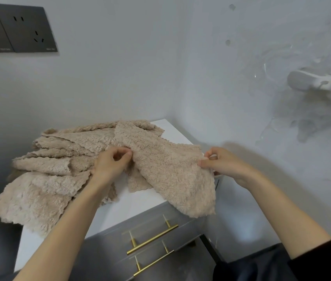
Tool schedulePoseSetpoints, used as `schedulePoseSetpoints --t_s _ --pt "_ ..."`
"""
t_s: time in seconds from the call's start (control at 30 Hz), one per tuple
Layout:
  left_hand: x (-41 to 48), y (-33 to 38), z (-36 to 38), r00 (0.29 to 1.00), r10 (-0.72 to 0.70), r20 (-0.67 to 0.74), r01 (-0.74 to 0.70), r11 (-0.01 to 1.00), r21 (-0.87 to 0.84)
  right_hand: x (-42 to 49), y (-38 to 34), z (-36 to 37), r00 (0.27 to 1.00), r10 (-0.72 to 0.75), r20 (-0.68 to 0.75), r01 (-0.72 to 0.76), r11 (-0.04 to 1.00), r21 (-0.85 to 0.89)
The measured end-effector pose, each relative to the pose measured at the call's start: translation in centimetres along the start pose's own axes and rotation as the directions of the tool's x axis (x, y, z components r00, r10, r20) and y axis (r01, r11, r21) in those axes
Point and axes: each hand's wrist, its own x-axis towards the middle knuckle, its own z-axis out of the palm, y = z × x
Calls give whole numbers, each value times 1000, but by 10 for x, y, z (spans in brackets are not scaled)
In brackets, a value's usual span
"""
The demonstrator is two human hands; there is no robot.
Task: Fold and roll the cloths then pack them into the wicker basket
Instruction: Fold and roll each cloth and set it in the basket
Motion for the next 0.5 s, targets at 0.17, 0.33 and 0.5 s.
schedulePoseSetpoints --t_s 0.17,0.33,0.5 --pt "5 -1 5 997 -30 -67 29 999 -19 0 -3 -1 989 -38 -143 76 959 272" --pt "13 -6 11 988 -128 -83 118 987 -111 -1 -2 1 958 -35 -286 153 902 403" --pt "15 -10 17 990 -94 -101 100 993 56 3 4 -1 906 -10 -423 201 890 409"
